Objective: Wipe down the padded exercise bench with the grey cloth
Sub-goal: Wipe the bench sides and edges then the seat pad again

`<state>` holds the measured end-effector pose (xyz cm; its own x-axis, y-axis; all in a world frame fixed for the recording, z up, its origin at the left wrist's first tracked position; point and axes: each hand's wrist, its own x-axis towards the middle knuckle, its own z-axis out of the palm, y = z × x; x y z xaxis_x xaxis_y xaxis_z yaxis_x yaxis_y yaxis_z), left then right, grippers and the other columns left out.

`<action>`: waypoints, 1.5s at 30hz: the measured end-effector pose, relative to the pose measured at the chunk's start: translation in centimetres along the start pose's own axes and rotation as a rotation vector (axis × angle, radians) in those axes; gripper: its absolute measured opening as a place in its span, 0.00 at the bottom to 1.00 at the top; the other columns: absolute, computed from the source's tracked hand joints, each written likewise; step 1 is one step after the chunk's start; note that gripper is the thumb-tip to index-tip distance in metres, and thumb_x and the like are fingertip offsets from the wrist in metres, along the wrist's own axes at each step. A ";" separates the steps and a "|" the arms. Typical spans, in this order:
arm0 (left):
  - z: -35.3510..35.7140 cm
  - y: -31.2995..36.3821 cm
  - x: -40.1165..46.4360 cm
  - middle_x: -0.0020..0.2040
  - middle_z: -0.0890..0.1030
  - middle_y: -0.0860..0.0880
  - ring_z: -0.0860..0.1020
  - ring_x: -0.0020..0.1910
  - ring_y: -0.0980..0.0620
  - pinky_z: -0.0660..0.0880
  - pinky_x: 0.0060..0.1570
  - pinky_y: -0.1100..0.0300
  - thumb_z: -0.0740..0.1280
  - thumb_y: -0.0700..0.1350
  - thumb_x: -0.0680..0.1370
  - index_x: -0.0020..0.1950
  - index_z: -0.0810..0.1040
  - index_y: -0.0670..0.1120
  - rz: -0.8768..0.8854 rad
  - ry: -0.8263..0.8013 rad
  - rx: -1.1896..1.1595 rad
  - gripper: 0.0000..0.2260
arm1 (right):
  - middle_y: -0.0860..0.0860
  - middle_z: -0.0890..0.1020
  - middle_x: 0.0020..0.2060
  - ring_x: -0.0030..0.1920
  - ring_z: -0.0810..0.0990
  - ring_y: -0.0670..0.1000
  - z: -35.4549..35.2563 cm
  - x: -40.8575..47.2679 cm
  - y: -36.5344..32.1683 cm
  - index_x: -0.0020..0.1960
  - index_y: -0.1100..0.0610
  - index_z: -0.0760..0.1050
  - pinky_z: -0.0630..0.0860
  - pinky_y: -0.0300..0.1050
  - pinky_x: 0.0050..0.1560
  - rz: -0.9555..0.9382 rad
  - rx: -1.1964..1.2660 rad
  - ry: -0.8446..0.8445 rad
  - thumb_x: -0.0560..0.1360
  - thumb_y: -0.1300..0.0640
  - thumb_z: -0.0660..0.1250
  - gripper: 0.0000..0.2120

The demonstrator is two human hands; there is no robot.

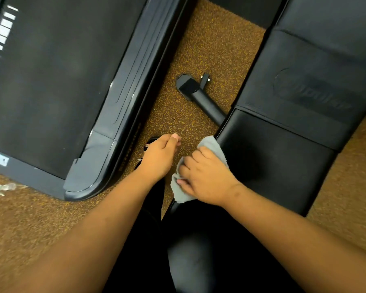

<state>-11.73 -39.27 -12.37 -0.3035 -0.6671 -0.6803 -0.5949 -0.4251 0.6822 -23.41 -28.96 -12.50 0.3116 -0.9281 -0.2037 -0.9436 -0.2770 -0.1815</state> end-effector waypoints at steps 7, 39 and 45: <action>0.7 1.1 0.0 0.49 0.81 0.54 0.79 0.52 0.52 0.75 0.59 0.46 0.58 0.52 0.82 0.53 0.79 0.52 0.065 0.050 0.069 0.11 | 0.57 0.67 0.74 0.77 0.58 0.60 -2.1 -2.8 5.1 0.71 0.58 0.69 0.50 0.56 0.77 0.353 -0.079 0.153 0.82 0.44 0.53 0.25; 15.5 21.3 6.3 0.78 0.60 0.46 0.55 0.77 0.46 0.52 0.74 0.46 0.54 0.52 0.82 0.75 0.65 0.46 1.118 0.162 1.031 0.22 | 0.55 0.55 0.79 0.79 0.51 0.59 1.1 -13.0 7.3 0.78 0.60 0.55 0.52 0.59 0.77 0.798 0.036 0.334 0.83 0.46 0.52 0.28; 16.6 19.9 7.4 0.78 0.58 0.46 0.54 0.78 0.45 0.49 0.75 0.45 0.52 0.52 0.83 0.78 0.60 0.47 1.115 0.239 1.093 0.23 | 0.57 0.56 0.79 0.78 0.52 0.60 -0.2 -13.6 9.0 0.79 0.61 0.51 0.51 0.58 0.77 1.101 0.091 0.378 0.83 0.47 0.48 0.29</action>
<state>-38.21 -42.51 -8.29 -0.8807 -0.4526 0.1397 -0.4217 0.8835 0.2038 -36.21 -18.85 -11.15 -0.7376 -0.6753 0.0029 -0.6672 0.7281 -0.1571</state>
